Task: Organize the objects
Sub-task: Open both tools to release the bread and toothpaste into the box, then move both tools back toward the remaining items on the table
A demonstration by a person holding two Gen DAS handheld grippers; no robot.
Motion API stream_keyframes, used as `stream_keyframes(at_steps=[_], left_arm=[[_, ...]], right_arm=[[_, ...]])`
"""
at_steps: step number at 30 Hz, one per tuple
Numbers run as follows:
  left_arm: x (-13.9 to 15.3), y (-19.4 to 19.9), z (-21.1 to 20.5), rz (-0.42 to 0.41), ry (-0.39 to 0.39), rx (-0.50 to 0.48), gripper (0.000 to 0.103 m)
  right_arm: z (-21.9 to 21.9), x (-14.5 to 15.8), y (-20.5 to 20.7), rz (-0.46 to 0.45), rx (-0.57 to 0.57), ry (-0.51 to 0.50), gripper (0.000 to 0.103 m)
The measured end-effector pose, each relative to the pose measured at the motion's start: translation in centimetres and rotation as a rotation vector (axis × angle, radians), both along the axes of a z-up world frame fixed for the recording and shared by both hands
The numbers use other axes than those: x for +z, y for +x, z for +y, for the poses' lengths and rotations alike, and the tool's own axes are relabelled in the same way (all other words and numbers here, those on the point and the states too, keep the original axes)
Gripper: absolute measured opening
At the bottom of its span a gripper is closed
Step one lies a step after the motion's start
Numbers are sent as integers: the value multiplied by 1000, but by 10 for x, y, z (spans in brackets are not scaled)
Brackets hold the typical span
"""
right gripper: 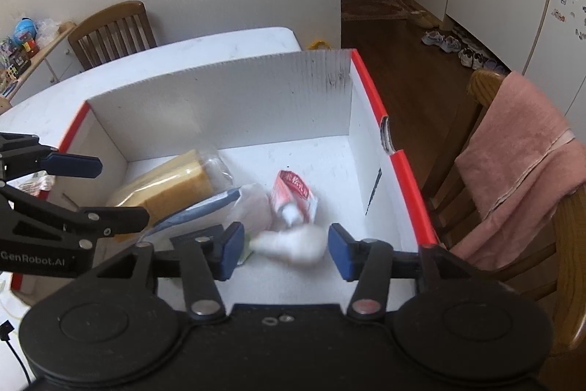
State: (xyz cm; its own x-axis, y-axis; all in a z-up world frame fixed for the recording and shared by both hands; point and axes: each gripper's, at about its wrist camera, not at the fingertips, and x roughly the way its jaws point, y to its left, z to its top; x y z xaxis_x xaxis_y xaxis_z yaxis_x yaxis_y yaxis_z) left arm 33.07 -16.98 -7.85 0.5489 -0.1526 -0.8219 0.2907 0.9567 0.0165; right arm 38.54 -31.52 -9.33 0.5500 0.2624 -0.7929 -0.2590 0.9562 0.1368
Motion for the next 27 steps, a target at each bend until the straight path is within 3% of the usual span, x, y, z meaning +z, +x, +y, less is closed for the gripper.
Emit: stream_keyframes(at_steps=[21, 25, 27], left_arm=[[60, -64, 34, -164, -109, -46, 75], [71, -81, 47, -199, -112, -54, 75], [75, -90, 56, -211, -126, -45, 80]], right_arm=[[23, 61, -58, -105, 43, 76, 55], [36, 70, -70, -119, 51, 98, 63], [44, 74, -76, -129, 58, 100, 66]])
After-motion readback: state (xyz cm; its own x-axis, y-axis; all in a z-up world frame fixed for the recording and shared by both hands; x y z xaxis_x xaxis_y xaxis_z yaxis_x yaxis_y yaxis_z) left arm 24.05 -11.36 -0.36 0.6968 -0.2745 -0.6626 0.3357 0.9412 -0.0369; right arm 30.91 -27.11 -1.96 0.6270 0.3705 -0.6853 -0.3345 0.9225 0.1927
